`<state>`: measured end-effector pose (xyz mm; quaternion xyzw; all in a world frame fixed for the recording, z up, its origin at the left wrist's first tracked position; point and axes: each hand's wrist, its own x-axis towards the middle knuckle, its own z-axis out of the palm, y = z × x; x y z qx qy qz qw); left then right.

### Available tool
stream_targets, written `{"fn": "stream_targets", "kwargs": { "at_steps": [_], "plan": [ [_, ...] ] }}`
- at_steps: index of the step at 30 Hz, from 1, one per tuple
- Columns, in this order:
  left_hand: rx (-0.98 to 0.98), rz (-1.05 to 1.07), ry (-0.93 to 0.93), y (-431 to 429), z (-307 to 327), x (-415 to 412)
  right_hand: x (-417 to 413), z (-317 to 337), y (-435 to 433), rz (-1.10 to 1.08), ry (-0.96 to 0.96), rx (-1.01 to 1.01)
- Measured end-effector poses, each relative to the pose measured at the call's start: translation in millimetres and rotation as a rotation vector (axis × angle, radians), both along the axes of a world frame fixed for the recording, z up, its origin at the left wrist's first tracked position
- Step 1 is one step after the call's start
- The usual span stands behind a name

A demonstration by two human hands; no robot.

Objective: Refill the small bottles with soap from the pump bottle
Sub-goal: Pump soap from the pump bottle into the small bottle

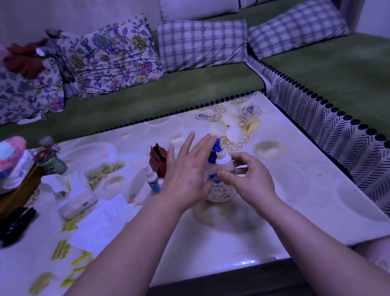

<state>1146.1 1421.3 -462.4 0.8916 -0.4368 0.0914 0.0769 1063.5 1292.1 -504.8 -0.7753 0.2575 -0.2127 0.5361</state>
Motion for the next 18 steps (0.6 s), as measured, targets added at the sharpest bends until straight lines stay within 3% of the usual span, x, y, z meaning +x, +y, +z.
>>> {"fn": "stream_targets", "kwargs": {
  "at_steps": [18],
  "plan": [
    [0.037, 0.015, -0.027, -3.4, 1.4, 0.3, -1.9, -1.7, 2.5, 0.003, 0.040, 0.015]
  ]
}}
